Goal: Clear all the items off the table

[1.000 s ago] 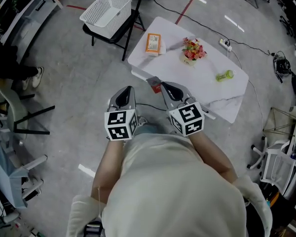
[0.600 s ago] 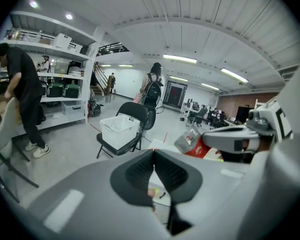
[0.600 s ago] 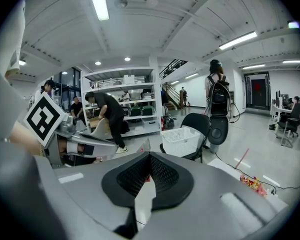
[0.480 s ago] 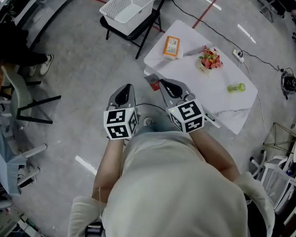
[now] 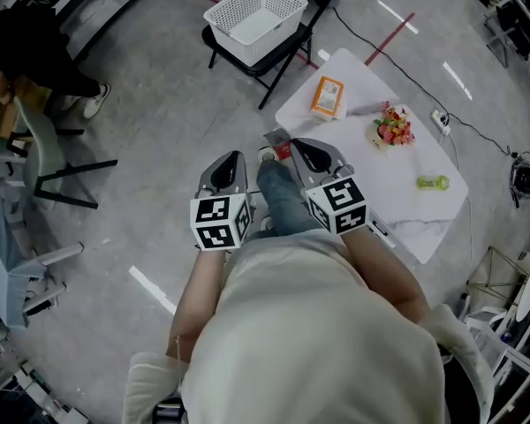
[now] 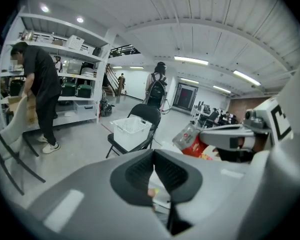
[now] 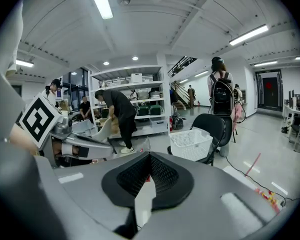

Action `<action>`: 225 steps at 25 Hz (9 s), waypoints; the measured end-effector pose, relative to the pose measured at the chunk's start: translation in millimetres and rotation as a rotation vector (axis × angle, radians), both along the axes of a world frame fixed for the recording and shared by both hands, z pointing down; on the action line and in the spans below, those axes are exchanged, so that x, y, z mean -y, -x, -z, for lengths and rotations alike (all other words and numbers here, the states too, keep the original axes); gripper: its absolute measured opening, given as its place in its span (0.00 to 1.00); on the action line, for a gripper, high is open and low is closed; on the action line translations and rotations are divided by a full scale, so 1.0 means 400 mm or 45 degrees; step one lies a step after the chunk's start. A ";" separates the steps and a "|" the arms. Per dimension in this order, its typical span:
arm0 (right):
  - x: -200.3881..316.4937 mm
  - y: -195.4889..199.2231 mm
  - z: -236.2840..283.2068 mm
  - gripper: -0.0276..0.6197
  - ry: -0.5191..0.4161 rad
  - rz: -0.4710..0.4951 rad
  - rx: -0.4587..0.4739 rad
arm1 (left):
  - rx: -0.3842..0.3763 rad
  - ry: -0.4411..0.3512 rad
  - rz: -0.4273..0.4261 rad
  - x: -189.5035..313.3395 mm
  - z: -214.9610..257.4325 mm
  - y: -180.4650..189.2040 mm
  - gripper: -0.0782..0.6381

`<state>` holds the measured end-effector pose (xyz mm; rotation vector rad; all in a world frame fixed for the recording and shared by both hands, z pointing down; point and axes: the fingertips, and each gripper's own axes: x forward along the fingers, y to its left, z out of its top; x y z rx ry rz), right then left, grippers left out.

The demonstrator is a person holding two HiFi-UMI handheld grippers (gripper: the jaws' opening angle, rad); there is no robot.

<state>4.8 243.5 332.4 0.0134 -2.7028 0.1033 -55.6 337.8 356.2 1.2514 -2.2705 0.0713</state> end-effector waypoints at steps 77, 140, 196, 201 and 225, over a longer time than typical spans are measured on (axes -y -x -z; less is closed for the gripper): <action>0.688 0.986 -0.110 0.04 0.068 -0.140 -0.114 | -0.096 0.109 -0.140 0.685 -0.086 0.975 0.12; 0.788 1.099 -0.287 0.04 0.200 -0.355 -0.273 | -0.161 0.172 -0.261 0.800 -0.194 1.137 0.12; 0.884 0.273 -0.235 0.04 0.335 -1.534 -0.198 | -0.049 0.243 -1.555 1.175 -0.144 0.387 0.12; 0.859 0.200 -0.272 0.04 0.393 -1.636 -0.199 | -0.033 0.274 -1.651 1.176 -0.162 0.318 0.12; 0.749 0.103 -0.558 0.11 0.575 -1.706 -0.367 | -0.072 0.432 -1.680 1.077 -0.385 0.263 0.12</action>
